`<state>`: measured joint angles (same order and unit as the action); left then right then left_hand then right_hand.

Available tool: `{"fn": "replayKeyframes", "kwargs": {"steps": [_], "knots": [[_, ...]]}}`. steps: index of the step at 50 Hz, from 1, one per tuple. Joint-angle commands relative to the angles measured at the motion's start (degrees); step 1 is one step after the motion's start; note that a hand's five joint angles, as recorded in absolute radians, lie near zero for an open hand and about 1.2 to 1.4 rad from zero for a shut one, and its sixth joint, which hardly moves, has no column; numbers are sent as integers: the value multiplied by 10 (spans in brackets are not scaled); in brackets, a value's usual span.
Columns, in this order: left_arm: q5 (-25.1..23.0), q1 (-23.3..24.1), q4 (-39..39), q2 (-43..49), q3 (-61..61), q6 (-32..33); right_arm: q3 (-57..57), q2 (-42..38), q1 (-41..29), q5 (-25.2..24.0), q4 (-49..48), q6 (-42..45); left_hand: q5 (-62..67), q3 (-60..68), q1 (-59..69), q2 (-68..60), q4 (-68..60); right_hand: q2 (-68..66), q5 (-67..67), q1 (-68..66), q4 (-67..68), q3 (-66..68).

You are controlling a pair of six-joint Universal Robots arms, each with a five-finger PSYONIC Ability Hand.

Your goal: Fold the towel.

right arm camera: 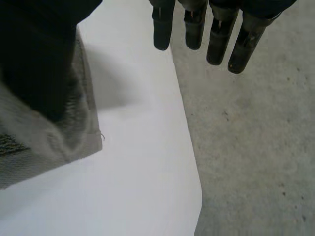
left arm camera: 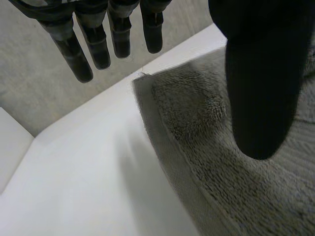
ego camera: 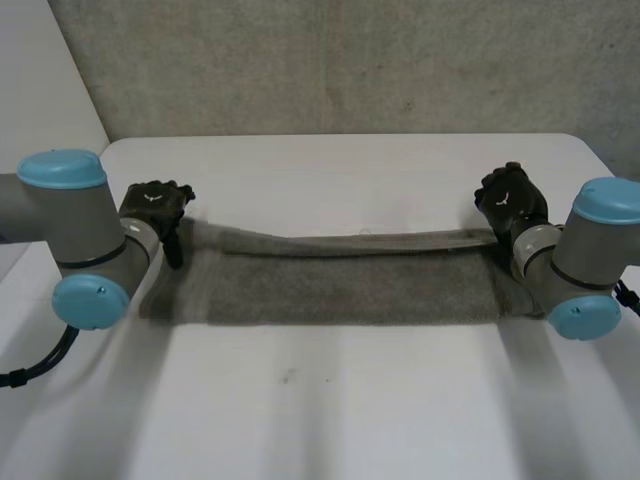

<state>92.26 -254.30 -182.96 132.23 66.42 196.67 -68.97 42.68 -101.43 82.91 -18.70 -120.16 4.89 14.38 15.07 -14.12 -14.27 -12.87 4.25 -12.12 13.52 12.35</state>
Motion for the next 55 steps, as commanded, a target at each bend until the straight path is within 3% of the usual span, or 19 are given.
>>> {"fn": "replayKeyframes", "kwargs": {"steps": [1,5,9,14,23,27,29,43,55], "knots": [[0,-1,0,-51,10,-4,-19,73,4,30,8,-119,-43,-38,-45,36,37,29,-43,21,-35,-24],[-1,-2,1,-107,46,-4,-67,151,6,27,12,-216,-45,-40,-47,37,39,29,-43,21,-35,-24],[-5,-2,-4,-154,93,-5,-102,205,7,23,29,-249,-45,-40,-47,37,39,29,-43,21,-35,-24],[-7,3,-39,-234,195,-5,-144,254,11,-5,93,-260,-42,-37,-43,34,36,29,-43,21,-35,-24],[-9,23,-93,-283,303,-5,-223,325,79,-70,228,-262,-33,-28,-35,26,27,29,-43,21,-35,-24],[-10,30,-105,-286,331,-4,-252,326,99,-89,242,-261,-30,-25,-32,22,24,18,-32,10,-24,-13],[-10,30,-107,-286,334,-4,-273,327,114,-106,233,-264,-28,-23,-30,21,22,-64,51,-72,58,70],[-10,22,-116,-279,348,-4,-290,325,123,-116,188,-277,-37,-32,-38,29,30,-130,116,-138,124,135],[-10,21,-131,-279,359,-4,-307,232,126,-114,83,-260,-37,-32,-38,29,30,-221,207,-228,214,226]]}}
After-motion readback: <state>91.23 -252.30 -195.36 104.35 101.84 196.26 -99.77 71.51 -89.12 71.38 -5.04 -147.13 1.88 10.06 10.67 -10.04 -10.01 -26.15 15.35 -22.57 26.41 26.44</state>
